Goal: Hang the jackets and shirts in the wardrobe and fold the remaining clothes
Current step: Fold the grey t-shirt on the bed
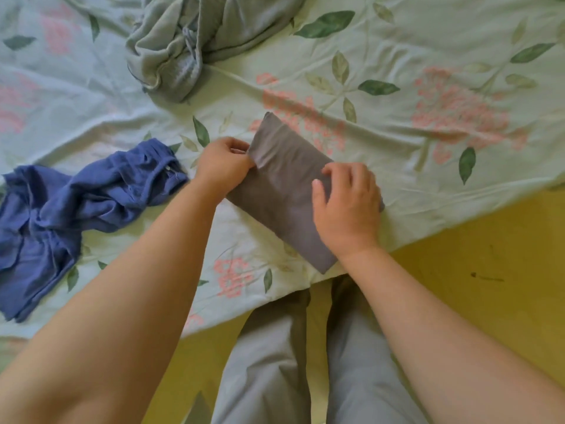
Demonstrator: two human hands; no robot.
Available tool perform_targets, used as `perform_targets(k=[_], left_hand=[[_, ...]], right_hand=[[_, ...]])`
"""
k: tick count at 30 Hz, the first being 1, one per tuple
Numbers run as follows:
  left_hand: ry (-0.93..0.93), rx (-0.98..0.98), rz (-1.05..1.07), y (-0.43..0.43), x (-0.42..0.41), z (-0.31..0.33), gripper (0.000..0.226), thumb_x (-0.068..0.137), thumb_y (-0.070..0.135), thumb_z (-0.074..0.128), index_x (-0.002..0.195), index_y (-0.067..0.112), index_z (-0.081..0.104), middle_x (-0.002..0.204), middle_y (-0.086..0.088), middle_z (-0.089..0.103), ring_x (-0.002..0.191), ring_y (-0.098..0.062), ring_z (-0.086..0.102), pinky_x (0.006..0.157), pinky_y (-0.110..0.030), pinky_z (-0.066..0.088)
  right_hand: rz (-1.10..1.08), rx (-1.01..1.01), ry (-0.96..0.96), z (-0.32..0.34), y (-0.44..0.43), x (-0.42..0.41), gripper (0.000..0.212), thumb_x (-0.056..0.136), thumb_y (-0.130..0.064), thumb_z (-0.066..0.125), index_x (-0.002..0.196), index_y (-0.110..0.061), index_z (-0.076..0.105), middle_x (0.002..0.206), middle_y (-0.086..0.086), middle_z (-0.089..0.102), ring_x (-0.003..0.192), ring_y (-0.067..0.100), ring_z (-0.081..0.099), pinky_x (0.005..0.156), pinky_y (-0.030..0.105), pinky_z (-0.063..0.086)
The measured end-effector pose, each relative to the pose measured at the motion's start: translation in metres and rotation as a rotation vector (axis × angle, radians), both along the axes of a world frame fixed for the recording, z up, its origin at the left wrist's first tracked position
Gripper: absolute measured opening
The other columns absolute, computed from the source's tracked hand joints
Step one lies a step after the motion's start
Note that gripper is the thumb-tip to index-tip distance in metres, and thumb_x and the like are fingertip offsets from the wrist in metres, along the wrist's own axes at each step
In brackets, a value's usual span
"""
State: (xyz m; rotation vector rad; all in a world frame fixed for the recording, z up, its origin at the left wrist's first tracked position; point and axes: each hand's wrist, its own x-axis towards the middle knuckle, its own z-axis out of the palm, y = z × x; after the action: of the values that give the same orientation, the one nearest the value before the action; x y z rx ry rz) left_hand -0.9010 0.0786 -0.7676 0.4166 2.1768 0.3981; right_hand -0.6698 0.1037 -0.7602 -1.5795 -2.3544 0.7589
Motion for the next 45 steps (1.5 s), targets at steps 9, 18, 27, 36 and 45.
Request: perform_targets(k=[9, 18, 27, 36, 45], left_hand=[[-0.156, -0.166, -0.402, 0.042, -0.015, 0.01, 0.085, 0.05, 0.097, 0.065, 0.107, 0.034, 0.061, 0.104, 0.016, 0.063, 0.092, -0.008, 0.061, 0.076, -0.031, 0.048], [-0.46, -0.297, -0.297, 0.025, -0.023, 0.033, 0.128, 0.019, 0.056, 0.102, 0.13, 0.006, 0.062, 0.116, -0.005, 0.074, 0.107, -0.026, 0.072, 0.094, -0.038, 0.056], [-0.593, -0.322, -0.453, 0.008, 0.042, 0.172, 0.071, 0.054, 0.048, 0.093, 0.115, 0.02, 0.071, 0.105, -0.008, 0.078, 0.093, -0.028, 0.077, 0.072, -0.038, 0.062], [-0.533, -0.268, -0.845, -0.017, 0.151, 0.312, 0.054, 0.071, 0.045, 0.088, 0.109, 0.012, 0.073, 0.093, -0.014, 0.079, 0.083, -0.033, 0.077, 0.072, -0.044, 0.062], [-0.592, -0.074, -1.302, -0.149, 0.256, 0.43, 0.049, 0.077, 0.045, 0.084, 0.108, 0.009, 0.072, 0.093, -0.013, 0.079, 0.086, -0.033, 0.076, 0.079, -0.044, 0.062]], right_hand=[[-0.821, -0.992, 0.318, -0.014, 0.011, 0.043, 0.086, 0.067, -0.08, 0.07, 0.127, -0.019, 0.056, 0.12, -0.006, 0.064, 0.096, 0.007, 0.061, 0.069, 0.021, 0.049], [-1.019, -1.199, 0.528, 0.006, -0.033, 0.037, 0.067, 0.072, -0.065, 0.08, 0.117, -0.016, 0.068, 0.114, 0.0, 0.072, 0.1, 0.019, 0.068, 0.087, 0.034, 0.056], [-1.382, -1.067, 0.695, 0.149, -0.132, 0.08, 0.066, 0.086, -0.069, 0.063, 0.128, -0.019, 0.058, 0.122, 0.005, 0.068, 0.11, 0.028, 0.065, 0.1, 0.049, 0.053], [-1.66, -0.967, 0.675, 0.264, -0.244, 0.12, 0.081, 0.092, -0.075, 0.041, 0.136, -0.009, 0.054, 0.13, 0.011, 0.06, 0.113, 0.034, 0.059, 0.099, 0.046, 0.051], [-1.86, -0.589, 0.623, 0.365, -0.422, 0.154, 0.068, 0.099, -0.07, 0.026, 0.112, -0.013, 0.061, 0.097, 0.007, 0.065, 0.087, 0.026, 0.063, 0.08, 0.04, 0.056]])
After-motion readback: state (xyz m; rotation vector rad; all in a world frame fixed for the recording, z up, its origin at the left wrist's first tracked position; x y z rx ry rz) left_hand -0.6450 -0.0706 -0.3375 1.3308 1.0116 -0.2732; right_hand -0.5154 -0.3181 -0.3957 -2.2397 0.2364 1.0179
